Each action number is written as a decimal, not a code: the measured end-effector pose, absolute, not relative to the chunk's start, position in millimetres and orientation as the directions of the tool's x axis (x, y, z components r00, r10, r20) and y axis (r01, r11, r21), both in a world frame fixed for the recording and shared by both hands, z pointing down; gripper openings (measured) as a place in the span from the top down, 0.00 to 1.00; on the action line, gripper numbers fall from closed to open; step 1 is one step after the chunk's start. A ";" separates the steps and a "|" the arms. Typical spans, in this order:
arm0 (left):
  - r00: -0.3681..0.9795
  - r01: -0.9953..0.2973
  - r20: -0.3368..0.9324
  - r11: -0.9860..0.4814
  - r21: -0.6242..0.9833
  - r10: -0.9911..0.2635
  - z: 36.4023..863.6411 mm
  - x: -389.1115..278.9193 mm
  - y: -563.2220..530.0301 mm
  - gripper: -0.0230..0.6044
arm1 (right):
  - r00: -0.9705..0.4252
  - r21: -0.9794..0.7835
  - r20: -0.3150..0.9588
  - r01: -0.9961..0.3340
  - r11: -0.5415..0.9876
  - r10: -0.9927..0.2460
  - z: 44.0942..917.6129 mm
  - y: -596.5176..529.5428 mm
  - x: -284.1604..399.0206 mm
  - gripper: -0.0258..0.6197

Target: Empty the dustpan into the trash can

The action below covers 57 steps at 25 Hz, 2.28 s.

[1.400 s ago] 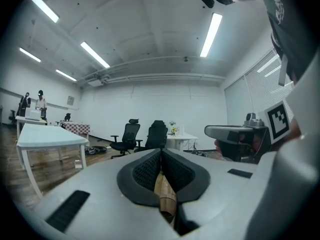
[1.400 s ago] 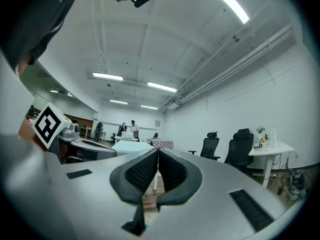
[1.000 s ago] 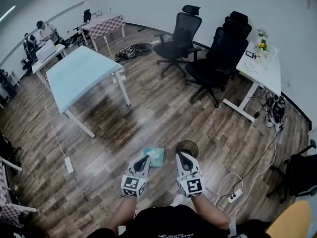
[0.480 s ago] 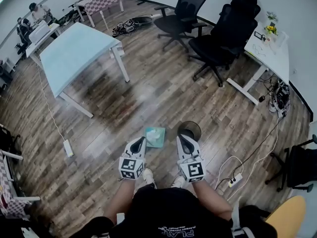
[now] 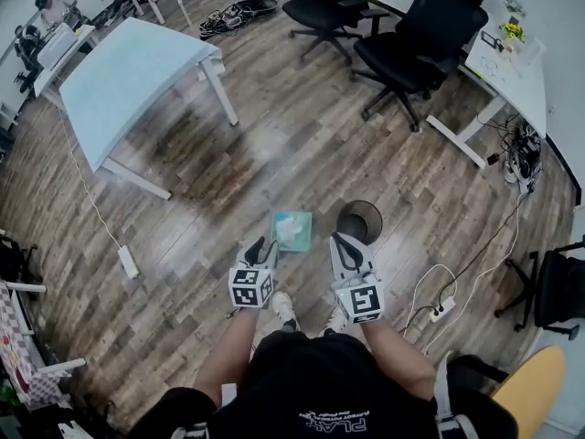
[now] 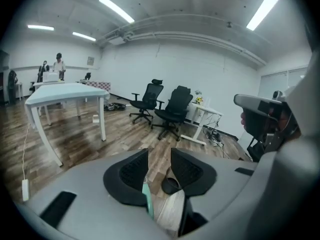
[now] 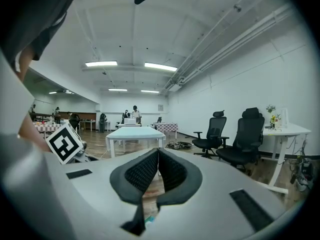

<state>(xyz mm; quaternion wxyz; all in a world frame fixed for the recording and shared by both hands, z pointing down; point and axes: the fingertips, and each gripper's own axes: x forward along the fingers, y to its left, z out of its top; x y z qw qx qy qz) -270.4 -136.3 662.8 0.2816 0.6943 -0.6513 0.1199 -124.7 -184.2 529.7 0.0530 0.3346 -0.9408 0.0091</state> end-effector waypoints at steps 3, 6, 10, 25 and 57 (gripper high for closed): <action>0.132 -0.966 0.594 0.031 0.257 -0.793 690.3 -274.3 -139.1 0.69 | -0.772 0.025 0.139 -0.623 0.782 -0.620 543.0 -182.4 -132.6 0.92; 0.131 -0.973 0.649 0.030 0.231 -0.750 718.2 -276.9 -146.0 0.65 | -0.763 0.010 0.191 -0.628 0.778 -0.618 561.9 -180.1 -137.2 0.92; 0.125 -0.973 0.729 0.063 0.224 -0.673 765.3 -272.4 -150.1 0.61 | -0.743 0.005 0.219 -0.647 0.762 -0.632 585.1 -181.4 -128.9 0.92; 0.103 -0.972 0.866 0.135 0.191 -0.489 869.3 -280.2 -164.1 0.57 | -0.640 0.012 0.289 -0.741 0.672 -0.712 617.1 -203.2 -87.3 0.92; 0.082 -0.988 0.929 0.094 0.124 -0.361 902.1 -277.7 -159.4 0.70 | -0.470 -0.015 0.445 -0.855 0.518 -0.763 681.3 -183.8 -26.7 0.92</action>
